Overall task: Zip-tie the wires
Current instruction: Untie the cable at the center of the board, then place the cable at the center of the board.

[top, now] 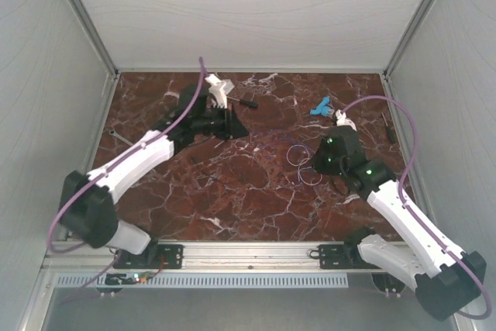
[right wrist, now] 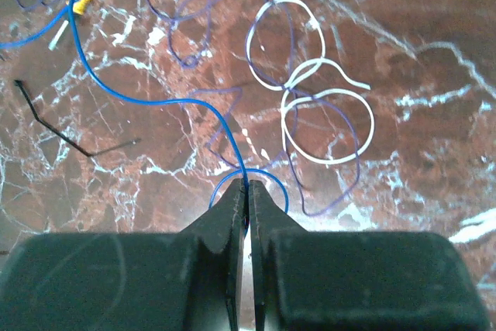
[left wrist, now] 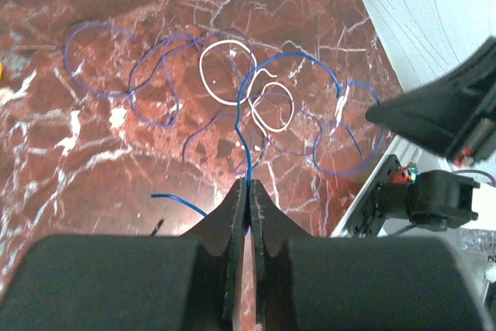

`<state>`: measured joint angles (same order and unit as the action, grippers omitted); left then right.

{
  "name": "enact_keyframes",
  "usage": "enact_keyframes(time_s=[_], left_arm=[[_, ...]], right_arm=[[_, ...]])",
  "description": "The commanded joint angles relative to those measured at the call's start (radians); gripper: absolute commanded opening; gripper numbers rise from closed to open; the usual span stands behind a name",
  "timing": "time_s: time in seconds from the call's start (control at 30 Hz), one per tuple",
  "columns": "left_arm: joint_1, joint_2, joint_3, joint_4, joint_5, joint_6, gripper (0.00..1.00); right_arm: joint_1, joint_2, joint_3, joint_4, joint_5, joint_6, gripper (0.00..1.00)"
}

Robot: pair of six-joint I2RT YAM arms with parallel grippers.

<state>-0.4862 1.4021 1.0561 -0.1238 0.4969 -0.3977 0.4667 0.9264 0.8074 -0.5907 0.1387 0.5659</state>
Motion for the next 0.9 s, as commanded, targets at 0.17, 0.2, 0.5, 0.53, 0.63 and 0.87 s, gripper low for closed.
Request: enact_keyframes(time_s=[0.17,0.2,0.5,0.53,0.63,0.87], left_arm=[[-0.046,0.319,0.312,0.038,0.000,0.049,0.00],[-0.048,0.357,0.342,0.023,-0.006,0.058,0.00],[-0.058,0.592,0.528,-0.024,-0.018,0.096,0.00],[-0.058,0.614,0.543,-0.026,-0.016,0.098,0.00],[-0.058,0.672,0.588,-0.037,-0.019,0.103,0.00],[-0.060,0.779,0.679,-0.069,-0.062,0.129,0.00]], right_arm=[[-0.010,-0.015,-0.044,-0.219,-0.021,0.159,0.00],[-0.010,-0.006,-0.055,-0.221,-0.019,0.167,0.00],[-0.019,0.073,-0.107,-0.141,-0.015,0.186,0.00],[-0.025,0.083,-0.109,-0.125,-0.014,0.185,0.00],[-0.041,0.134,-0.105,-0.082,-0.023,0.167,0.00],[-0.069,0.253,-0.115,-0.002,-0.056,0.141,0.00]])
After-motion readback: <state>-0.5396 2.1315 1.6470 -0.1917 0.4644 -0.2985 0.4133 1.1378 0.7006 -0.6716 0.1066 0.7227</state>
